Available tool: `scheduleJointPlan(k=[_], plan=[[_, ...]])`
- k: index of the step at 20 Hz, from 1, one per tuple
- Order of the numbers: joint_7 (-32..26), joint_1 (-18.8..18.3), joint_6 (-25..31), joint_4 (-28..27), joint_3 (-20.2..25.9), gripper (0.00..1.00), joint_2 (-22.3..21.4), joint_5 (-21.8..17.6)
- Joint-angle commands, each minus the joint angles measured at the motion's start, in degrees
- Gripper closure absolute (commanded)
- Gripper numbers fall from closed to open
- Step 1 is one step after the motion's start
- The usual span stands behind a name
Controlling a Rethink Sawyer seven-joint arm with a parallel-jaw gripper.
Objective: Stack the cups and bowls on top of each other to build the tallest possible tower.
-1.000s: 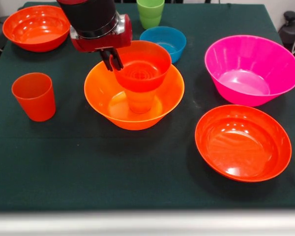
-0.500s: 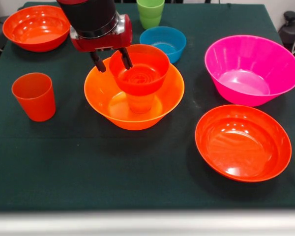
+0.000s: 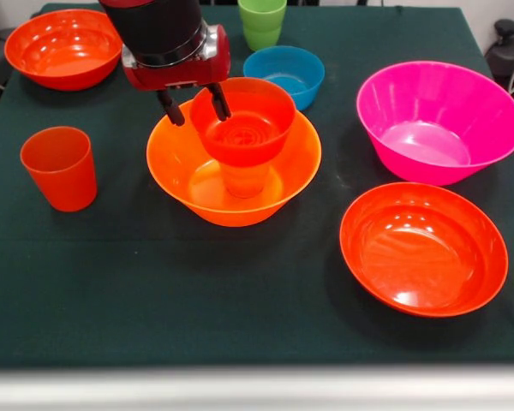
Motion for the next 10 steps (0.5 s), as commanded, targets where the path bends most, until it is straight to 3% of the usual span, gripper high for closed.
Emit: scheduleJointPlan(k=[1, 10], plan=[[-16.1, 2.0, 4.0, -0.7, 0.6, 0.0, 0.2, -2.4], [-14.7, 2.9, 6.3, -0.3, 0.9, 0.0, -1.6, -1.1]])
